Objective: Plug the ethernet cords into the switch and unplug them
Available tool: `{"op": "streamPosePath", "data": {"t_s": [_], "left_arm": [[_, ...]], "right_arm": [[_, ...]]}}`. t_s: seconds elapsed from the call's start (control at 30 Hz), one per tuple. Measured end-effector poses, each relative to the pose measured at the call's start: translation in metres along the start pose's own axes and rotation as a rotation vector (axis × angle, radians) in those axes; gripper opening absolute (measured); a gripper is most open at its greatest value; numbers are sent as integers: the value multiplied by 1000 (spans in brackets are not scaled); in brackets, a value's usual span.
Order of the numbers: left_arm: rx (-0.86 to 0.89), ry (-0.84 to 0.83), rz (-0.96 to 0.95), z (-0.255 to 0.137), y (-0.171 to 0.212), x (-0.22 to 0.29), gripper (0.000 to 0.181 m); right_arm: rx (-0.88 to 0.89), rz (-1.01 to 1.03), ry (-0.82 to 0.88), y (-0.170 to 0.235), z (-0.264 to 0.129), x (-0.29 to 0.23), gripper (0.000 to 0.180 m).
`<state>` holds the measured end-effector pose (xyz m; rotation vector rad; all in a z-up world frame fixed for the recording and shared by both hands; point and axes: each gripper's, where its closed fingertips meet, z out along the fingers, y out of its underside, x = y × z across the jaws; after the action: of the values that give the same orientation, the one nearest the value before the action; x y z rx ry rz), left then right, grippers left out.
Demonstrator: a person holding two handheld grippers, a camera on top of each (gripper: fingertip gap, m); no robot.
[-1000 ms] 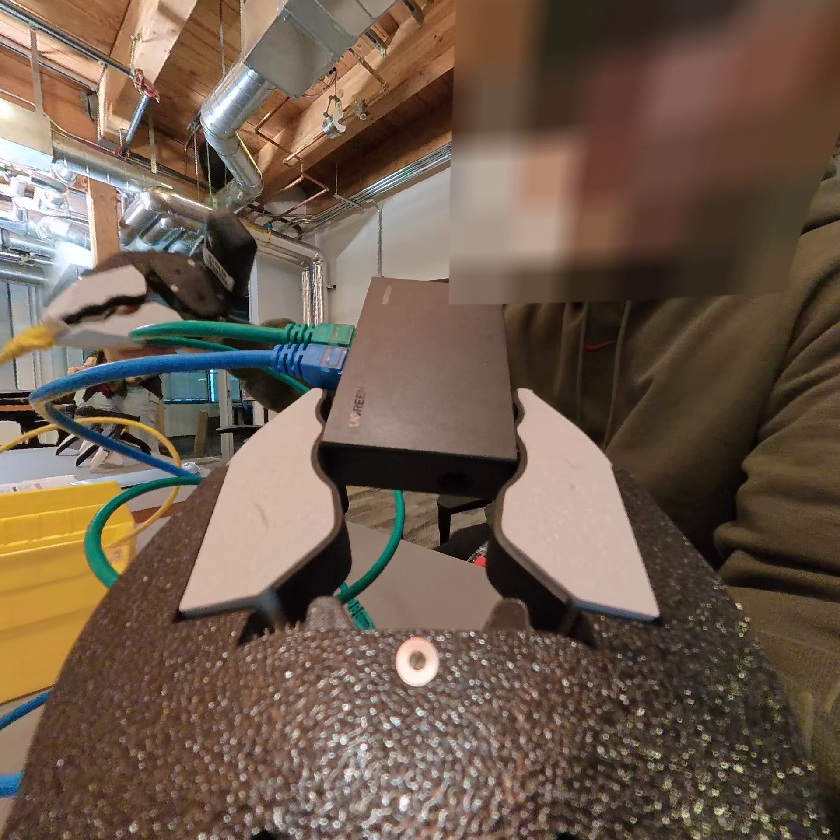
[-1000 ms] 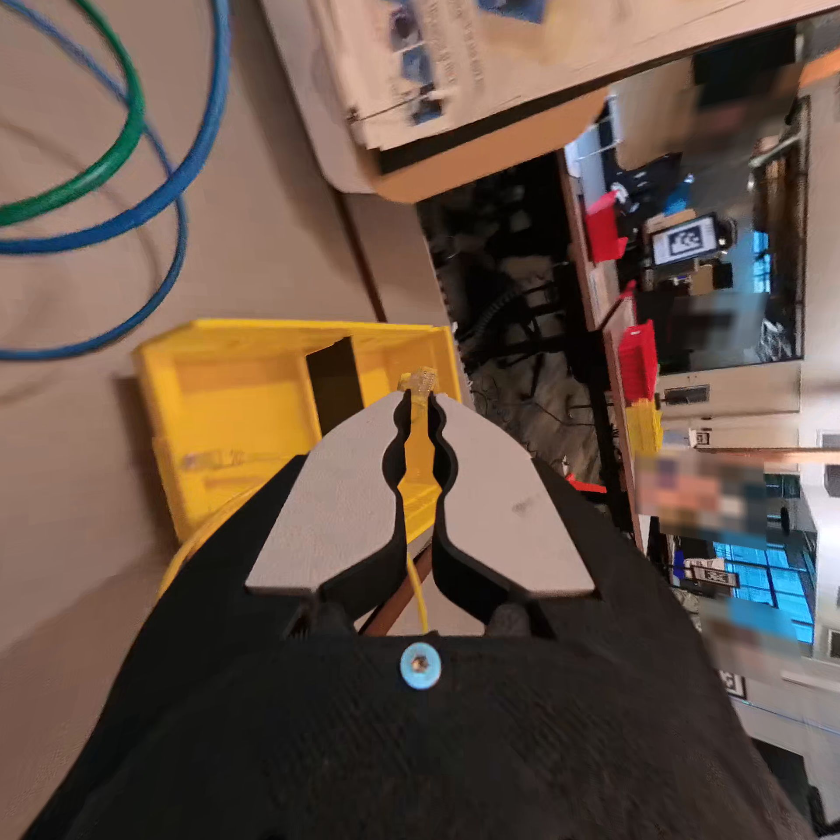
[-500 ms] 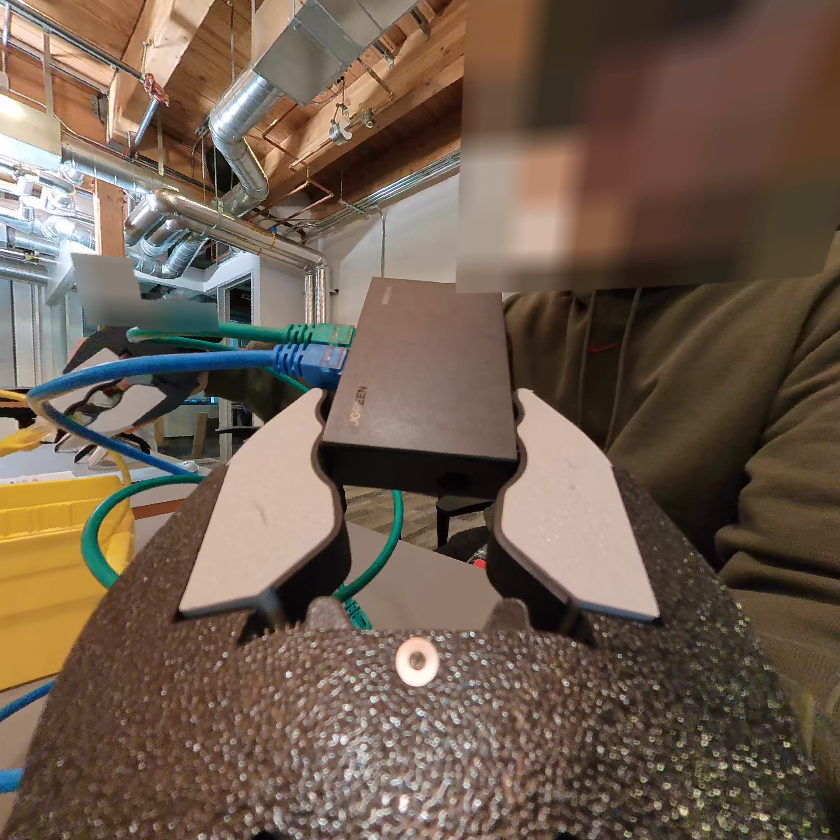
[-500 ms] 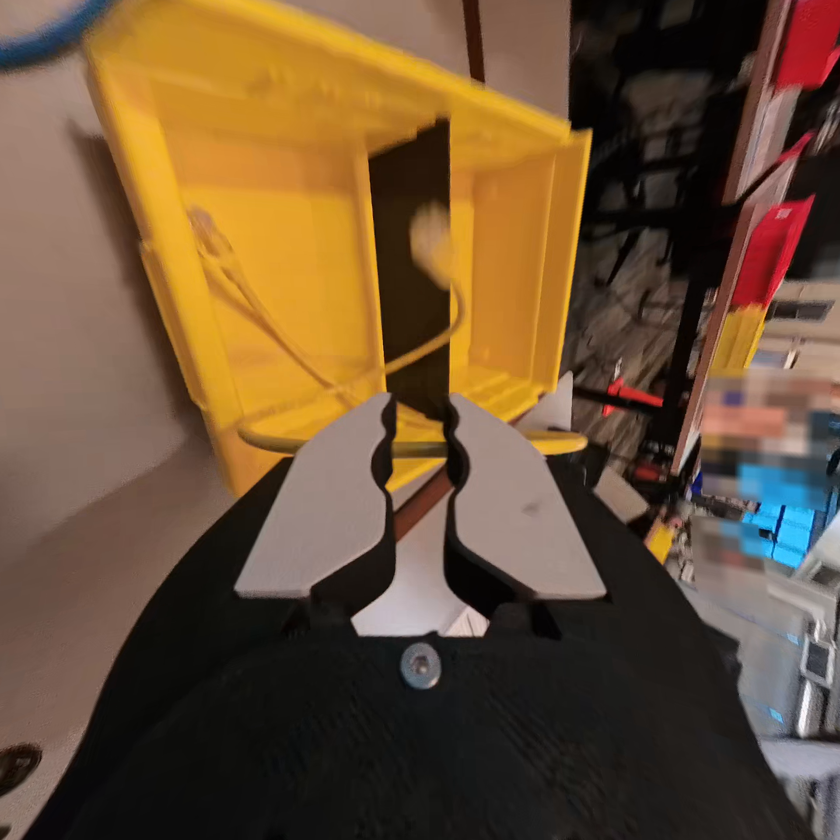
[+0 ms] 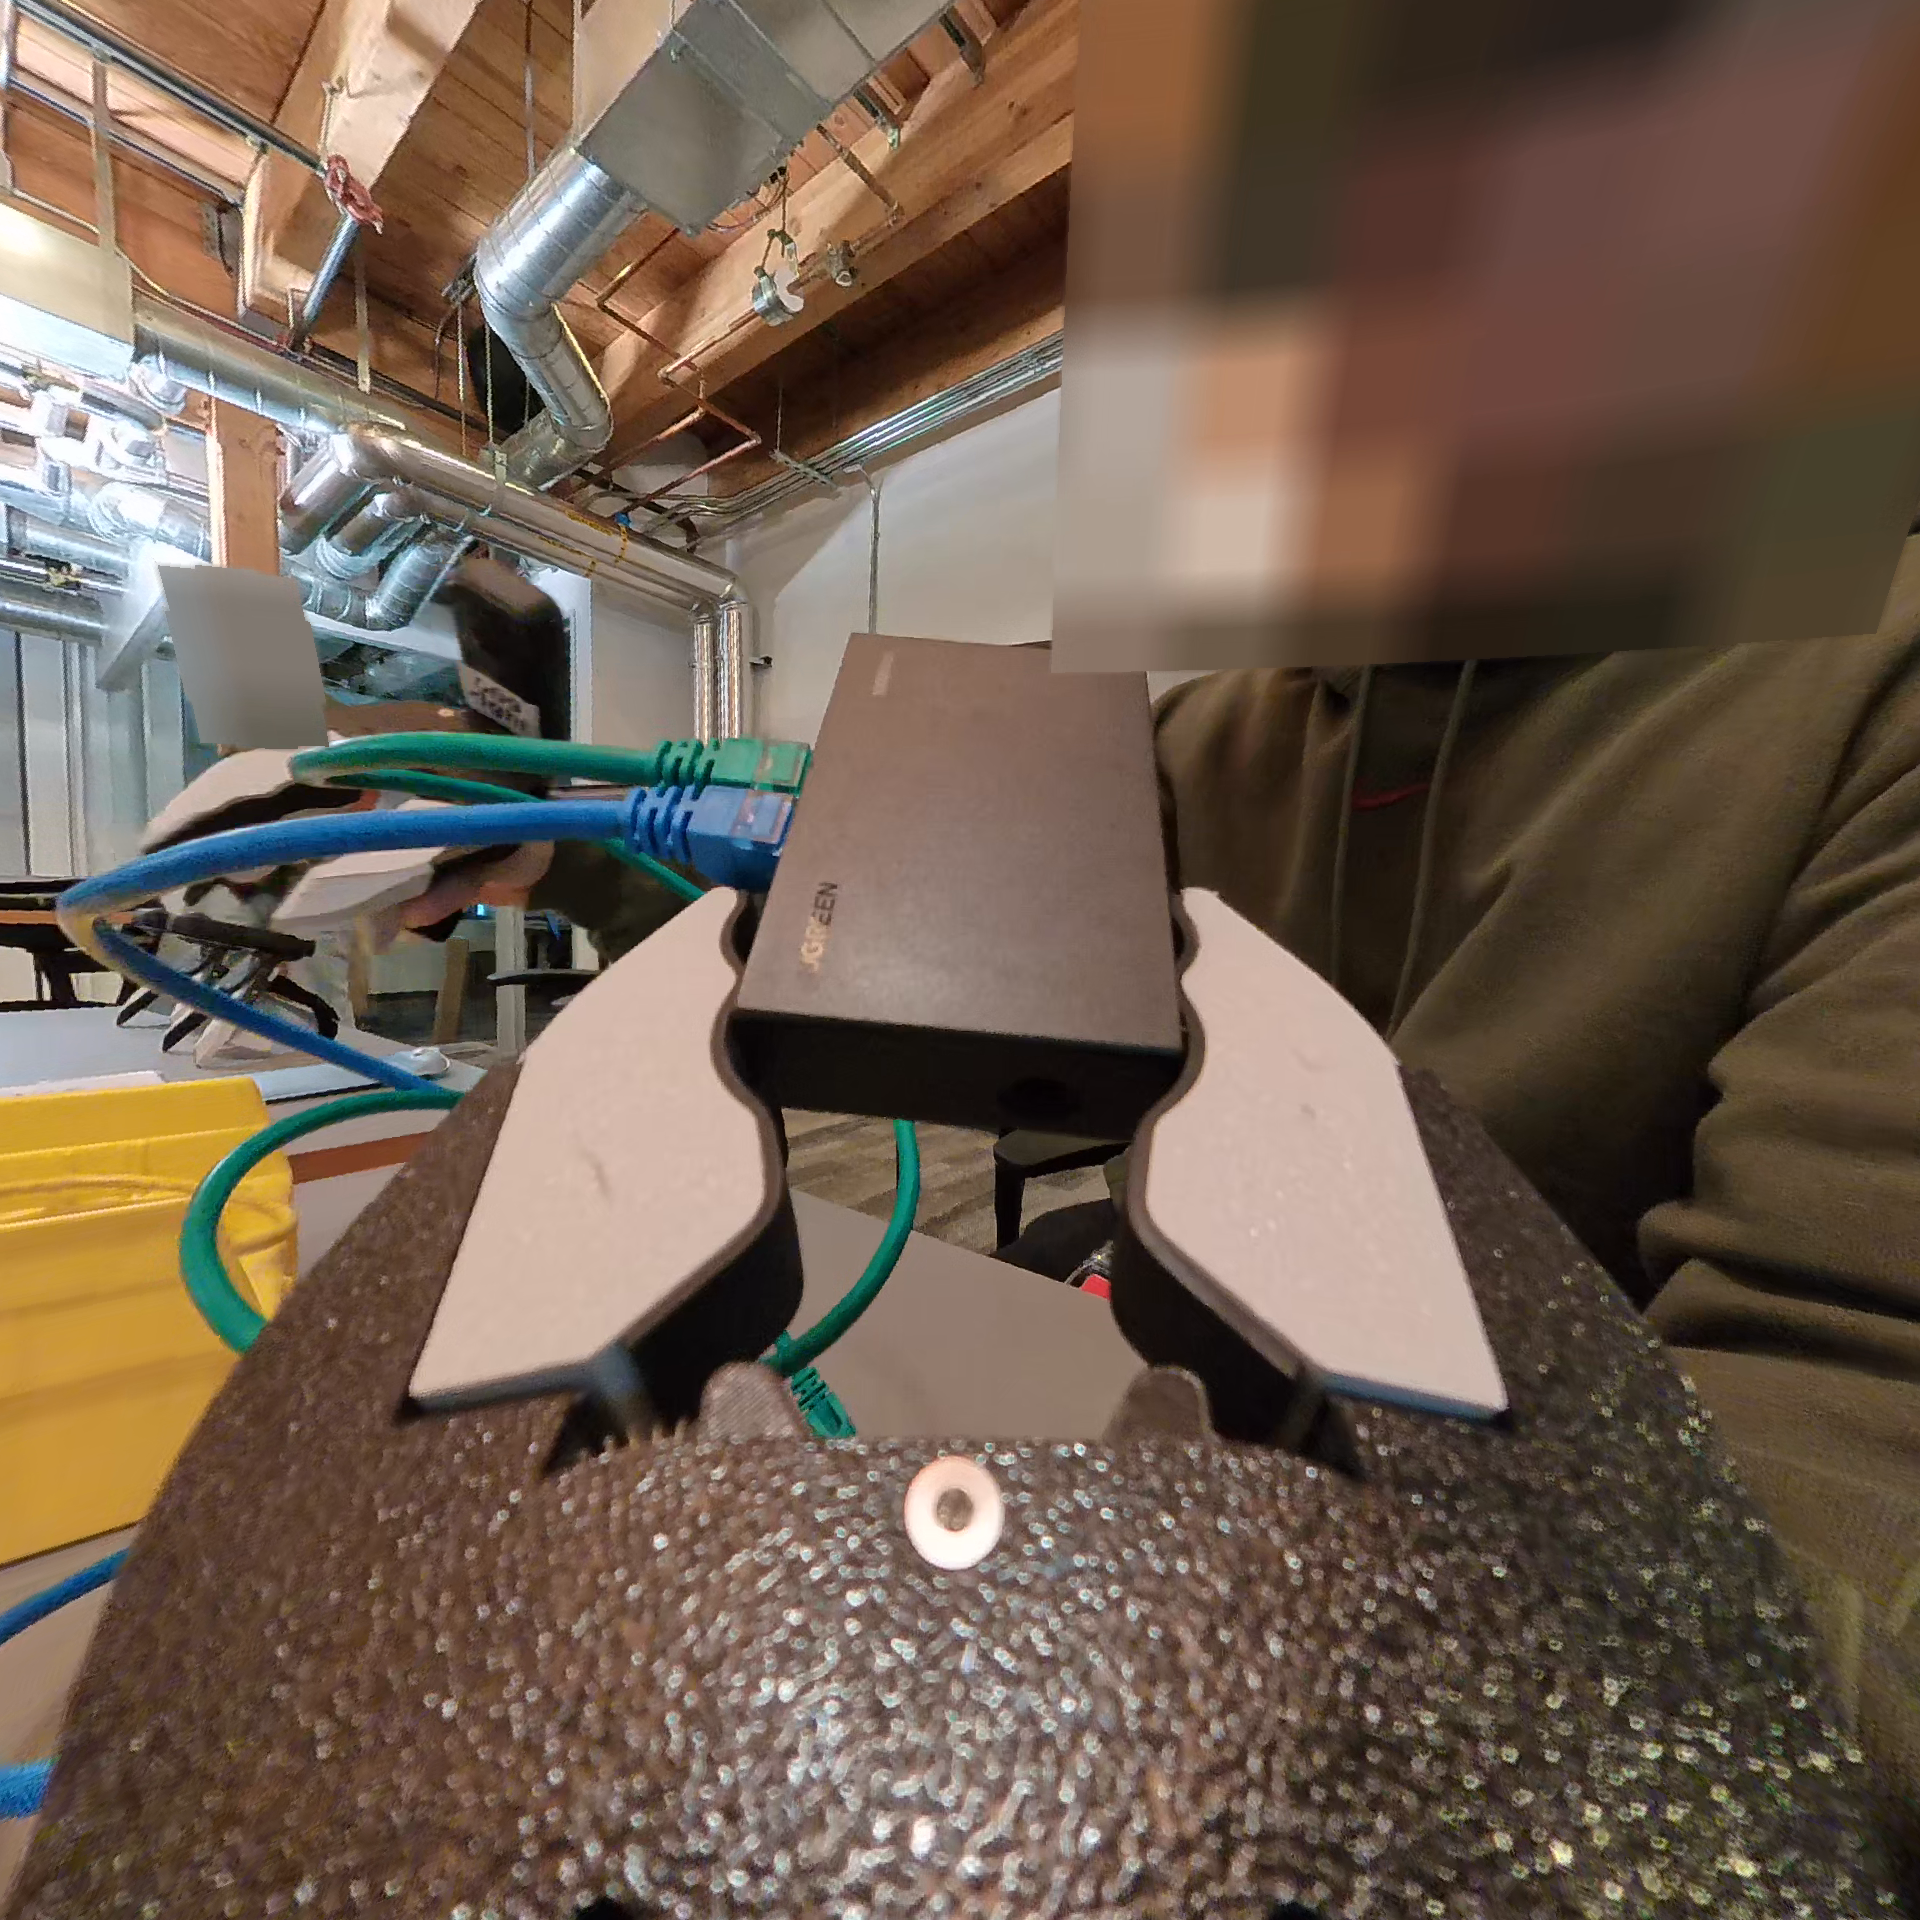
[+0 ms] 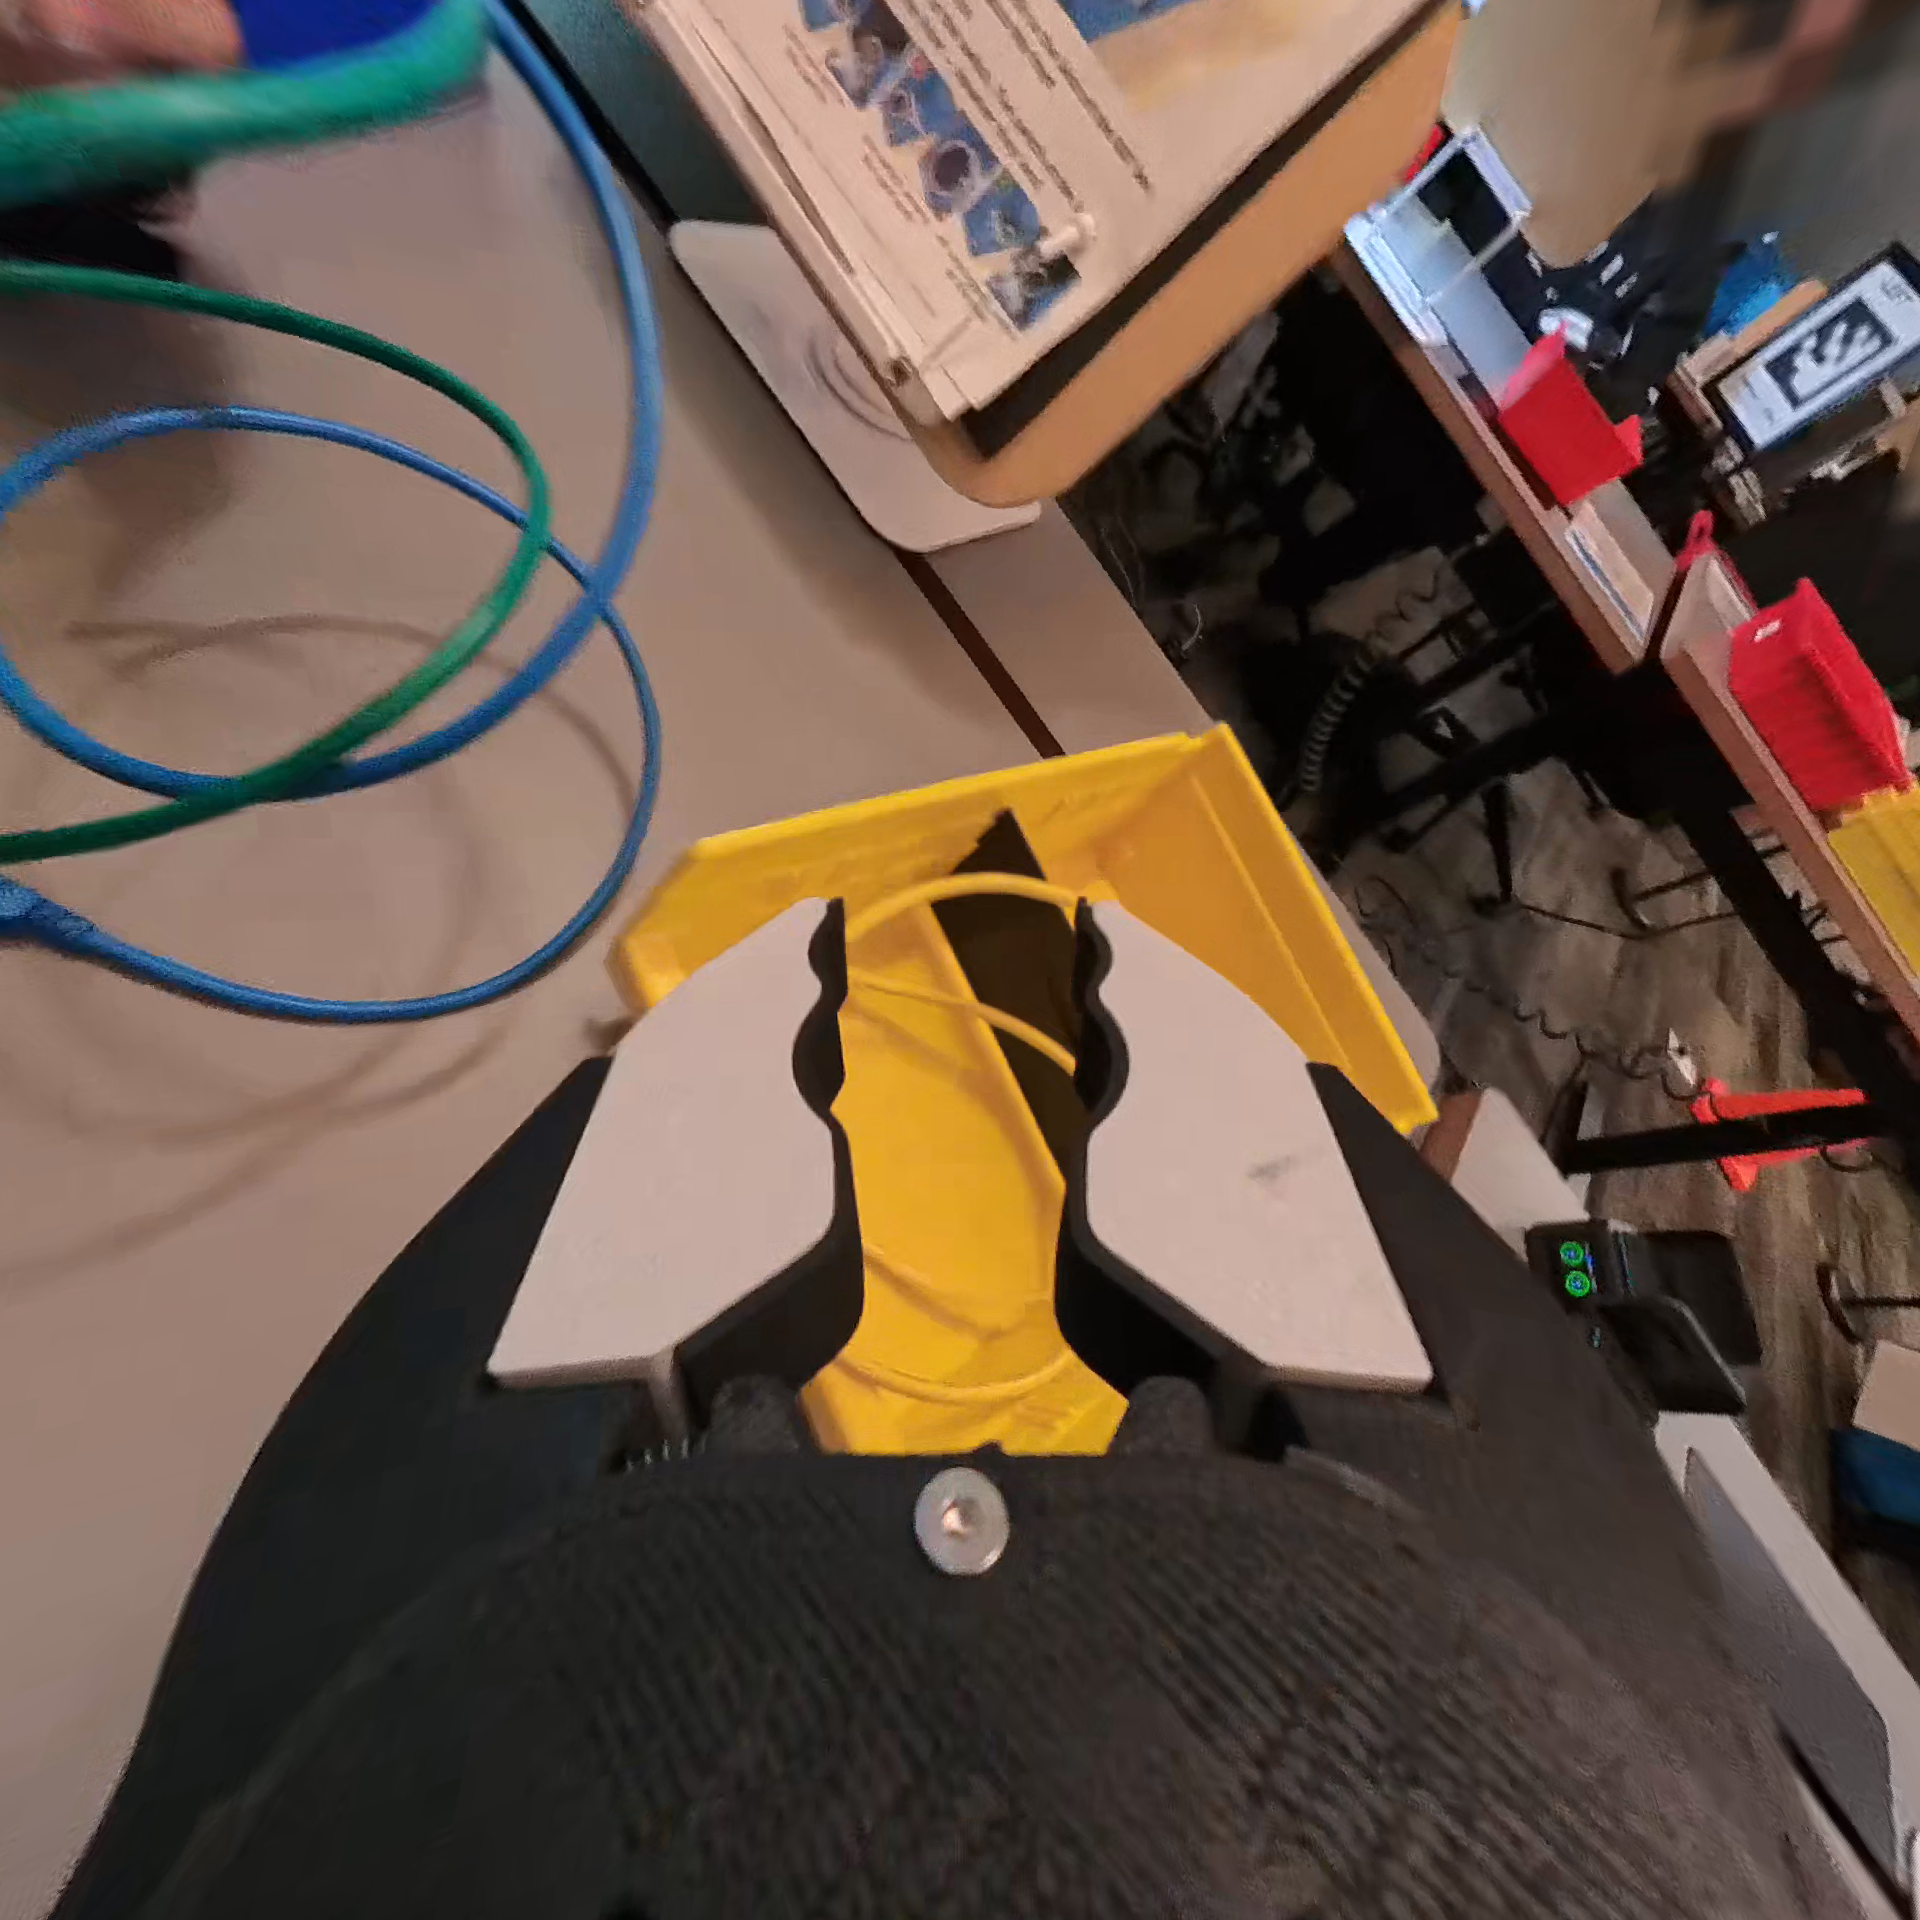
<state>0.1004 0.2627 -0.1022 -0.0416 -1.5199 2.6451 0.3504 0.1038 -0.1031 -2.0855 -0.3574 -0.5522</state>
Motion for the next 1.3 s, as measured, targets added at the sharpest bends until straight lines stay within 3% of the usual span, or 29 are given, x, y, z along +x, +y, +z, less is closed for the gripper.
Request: {"op": "streamPosePath", "data": {"t_s": [0.1, 0.2, 0.33, 0.5, 0.67, 0.8, 0.87, 1.03, 1.3], "left_arm": [[-17, -6, -6, 2, 3, -2, 73], [-35, -23, -24, 4, 7, -7, 73], [-81, -2, -85, 12, 20, -12, 73], [-184, 134, -162, 31, 39, 1, 73], [-268, 223, -221, 45, 54, 9, 73], [-276, 242, -249, 49, 59, 8, 73], [-287, 237, -254, 50, 63, 6, 73], [-299, 145, -218, 54, 66, -8, 74], [-260, -338, -75, 59, 51, -81, 97]], "right_arm": [[79, -115, 93, -36, -13, -25, 42], [239, -230, 236, -98, -37, -59, 42], [253, -548, 312, -141, -24, -123, 42], [186, -737, 270, -134, 23, -165, 44], [285, -762, 232, -143, 28, -191, 41], [313, -771, 216, -140, 24, -197, 18], [298, -798, 237, -137, 25, -198, 16], [178, -881, 323, -126, 27, -186, 16], [-134, -925, 624, -95, 18, -135, 15]]}}
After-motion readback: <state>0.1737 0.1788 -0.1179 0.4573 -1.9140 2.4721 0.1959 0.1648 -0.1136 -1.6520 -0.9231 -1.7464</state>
